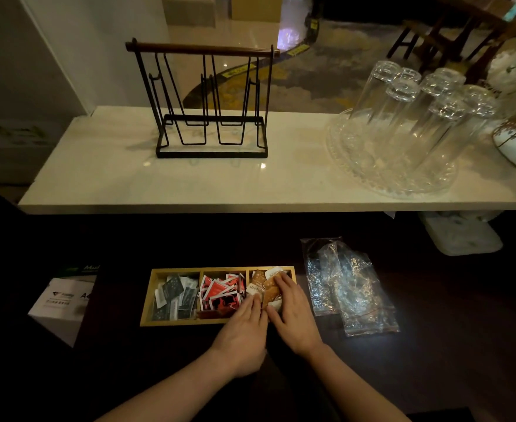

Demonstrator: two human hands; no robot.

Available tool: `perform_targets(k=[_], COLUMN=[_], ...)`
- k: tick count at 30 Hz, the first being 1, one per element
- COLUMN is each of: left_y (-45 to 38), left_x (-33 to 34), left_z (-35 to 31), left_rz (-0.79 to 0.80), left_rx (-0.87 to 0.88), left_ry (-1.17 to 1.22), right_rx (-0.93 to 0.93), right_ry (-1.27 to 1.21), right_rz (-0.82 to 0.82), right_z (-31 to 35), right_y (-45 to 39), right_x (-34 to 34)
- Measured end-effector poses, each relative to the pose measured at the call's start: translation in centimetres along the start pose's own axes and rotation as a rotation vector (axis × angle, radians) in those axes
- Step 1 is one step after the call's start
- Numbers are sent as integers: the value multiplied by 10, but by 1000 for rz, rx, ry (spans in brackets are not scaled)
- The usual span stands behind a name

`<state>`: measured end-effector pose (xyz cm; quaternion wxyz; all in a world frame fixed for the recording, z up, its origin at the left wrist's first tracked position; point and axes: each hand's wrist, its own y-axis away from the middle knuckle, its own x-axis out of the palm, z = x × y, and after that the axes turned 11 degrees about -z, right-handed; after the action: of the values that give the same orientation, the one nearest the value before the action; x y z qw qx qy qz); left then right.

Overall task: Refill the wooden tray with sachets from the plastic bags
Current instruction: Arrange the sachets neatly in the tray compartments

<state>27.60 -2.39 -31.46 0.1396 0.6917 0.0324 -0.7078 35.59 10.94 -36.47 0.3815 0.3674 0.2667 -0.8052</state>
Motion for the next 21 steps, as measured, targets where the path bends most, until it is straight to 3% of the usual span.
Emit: perform_targets(k=[6, 10, 13, 15, 16, 18, 21], left_y=[10, 8, 11, 12, 13, 14, 12], left_x=[2, -2, -3, 0, 1, 2, -4], left_z=[8, -4, 4, 10, 12, 15, 18], left_rz=[-11, -2, -65, -138, -168, -214, -257], left_rx=[87, 81, 37, 44, 50, 49, -4], left_ry=[63, 93, 150, 177, 186, 179, 181], right_rx=[-38, -46, -19, 151, 311, 626, 770], right_ry=[132, 72, 59, 210, 280, 313, 244], right_rz=[23, 21, -178, -368, -380, -243, -16], right_z=[1, 5, 2, -7, -11, -21, -33], right_y=[1, -3, -15, -27, -33, -43, -51], right_x=[4, -3, -18, -27, -33, -38, -33])
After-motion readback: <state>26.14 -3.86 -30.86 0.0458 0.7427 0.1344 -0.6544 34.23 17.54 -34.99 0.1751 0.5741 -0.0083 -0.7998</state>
